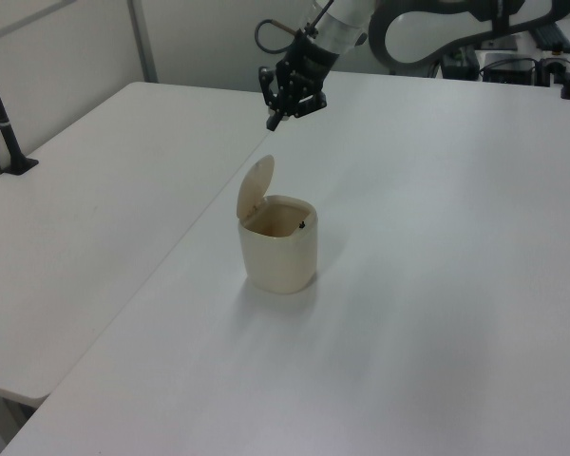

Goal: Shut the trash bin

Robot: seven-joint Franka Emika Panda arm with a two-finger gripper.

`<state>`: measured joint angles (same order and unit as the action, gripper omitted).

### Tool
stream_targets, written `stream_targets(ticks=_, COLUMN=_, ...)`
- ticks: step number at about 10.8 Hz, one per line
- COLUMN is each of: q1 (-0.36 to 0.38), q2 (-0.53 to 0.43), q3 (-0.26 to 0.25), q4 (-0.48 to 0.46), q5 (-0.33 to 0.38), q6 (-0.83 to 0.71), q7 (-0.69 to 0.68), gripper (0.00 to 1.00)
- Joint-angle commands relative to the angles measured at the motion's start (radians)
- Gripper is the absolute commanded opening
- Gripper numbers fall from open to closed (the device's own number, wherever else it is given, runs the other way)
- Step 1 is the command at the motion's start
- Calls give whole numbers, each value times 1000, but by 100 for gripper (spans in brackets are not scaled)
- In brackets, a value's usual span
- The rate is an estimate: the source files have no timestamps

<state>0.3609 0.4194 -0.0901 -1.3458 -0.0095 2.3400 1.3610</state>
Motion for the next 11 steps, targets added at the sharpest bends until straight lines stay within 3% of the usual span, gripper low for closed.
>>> stream_targets(ticks=1, q1=42, q2=41, q3=-23, q4=43, q5=0, q6=58, q7=118, gripper=0)
stream_targets(ticks=7, q1=66, q2=101, q3=-25, q4=63, q5=-1, q6=59, q7=121, gripper=0)
stream_targets(ticks=11, q1=69, q2=95, q3=-20, q4=24, q5=-9, q6=56, q7=89, gripper=0)
